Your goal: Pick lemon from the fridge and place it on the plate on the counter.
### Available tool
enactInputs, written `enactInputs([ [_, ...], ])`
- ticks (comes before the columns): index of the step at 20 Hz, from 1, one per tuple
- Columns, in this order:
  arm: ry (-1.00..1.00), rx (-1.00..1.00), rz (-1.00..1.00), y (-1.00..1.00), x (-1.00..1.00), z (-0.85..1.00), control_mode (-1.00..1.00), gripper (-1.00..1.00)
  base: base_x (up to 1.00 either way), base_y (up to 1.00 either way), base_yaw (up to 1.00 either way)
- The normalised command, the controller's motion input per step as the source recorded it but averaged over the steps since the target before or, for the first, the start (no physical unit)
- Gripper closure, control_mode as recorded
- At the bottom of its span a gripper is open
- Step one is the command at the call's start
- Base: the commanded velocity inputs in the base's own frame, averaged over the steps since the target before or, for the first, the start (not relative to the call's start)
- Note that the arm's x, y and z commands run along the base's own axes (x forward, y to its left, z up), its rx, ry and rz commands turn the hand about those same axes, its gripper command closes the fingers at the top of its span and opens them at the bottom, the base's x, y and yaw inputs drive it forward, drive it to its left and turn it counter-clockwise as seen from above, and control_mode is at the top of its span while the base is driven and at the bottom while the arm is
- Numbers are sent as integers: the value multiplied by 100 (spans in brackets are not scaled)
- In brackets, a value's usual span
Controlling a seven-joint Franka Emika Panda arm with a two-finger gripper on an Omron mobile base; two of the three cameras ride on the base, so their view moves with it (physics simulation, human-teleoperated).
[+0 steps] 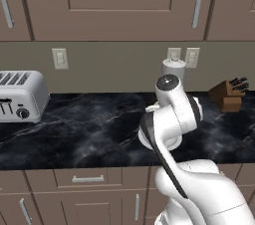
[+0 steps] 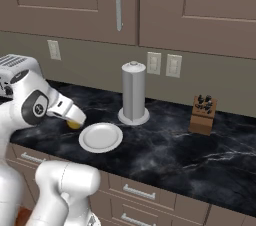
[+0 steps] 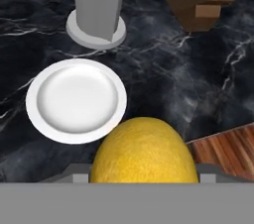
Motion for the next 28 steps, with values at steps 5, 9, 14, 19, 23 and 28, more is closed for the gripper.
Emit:
enactInputs([
  [5,0,7,0,-25,17,-28,-100,100,0,0,0],
  [9,0,6,0,-11,30,-27,-100,100,0,0,0],
  [14,0,4,0,-1,46,-27,-100,100,0,0,0],
  [19,0,2,0,0,47,-27,-100,100,0,0,0],
  [23,0,0,0,0,41,-33,-100,100,0,0,0],
  [28,0,0,0,0,36,-40,-100,100,0,0,0],
])
